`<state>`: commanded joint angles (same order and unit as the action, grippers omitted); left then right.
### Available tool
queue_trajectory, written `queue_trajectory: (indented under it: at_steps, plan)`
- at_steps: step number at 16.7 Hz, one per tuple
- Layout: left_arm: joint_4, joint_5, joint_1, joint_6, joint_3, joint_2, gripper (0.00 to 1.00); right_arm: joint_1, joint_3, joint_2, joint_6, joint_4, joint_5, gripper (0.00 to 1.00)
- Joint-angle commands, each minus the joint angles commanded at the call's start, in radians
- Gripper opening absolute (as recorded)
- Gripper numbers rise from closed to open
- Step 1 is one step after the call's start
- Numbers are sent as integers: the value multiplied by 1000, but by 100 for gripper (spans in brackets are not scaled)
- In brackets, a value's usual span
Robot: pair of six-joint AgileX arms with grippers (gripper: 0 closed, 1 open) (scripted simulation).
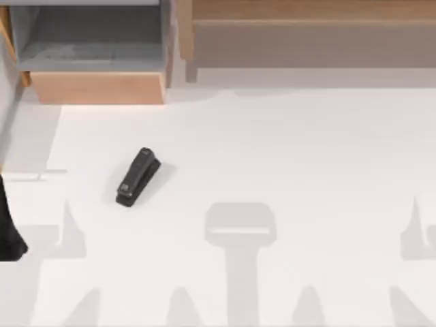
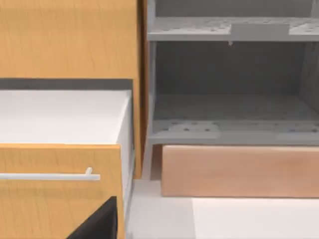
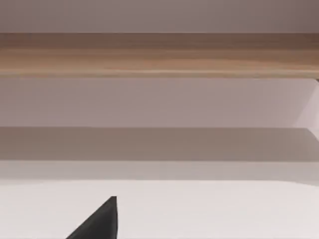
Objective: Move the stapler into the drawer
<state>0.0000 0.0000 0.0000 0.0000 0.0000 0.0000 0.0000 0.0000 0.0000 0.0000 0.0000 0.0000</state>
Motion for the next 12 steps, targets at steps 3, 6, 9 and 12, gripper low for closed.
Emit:
queue_trajectory:
  at_steps: [3, 6, 9, 12]
  plan:
    - [-5, -1, -3, 3, 9, 9, 100, 0, 0, 0, 0, 0, 0, 100]
    - [-50, -9, -37, 26, 93, 97, 100, 0, 0, 0, 0, 0, 0, 100]
    - [-136, -19, -100, 67, 248, 282, 100, 0, 0, 0, 0, 0, 0, 100]
    - [-257, -29, -178, 114, 450, 560, 100, 0, 0, 0, 0, 0, 0, 100]
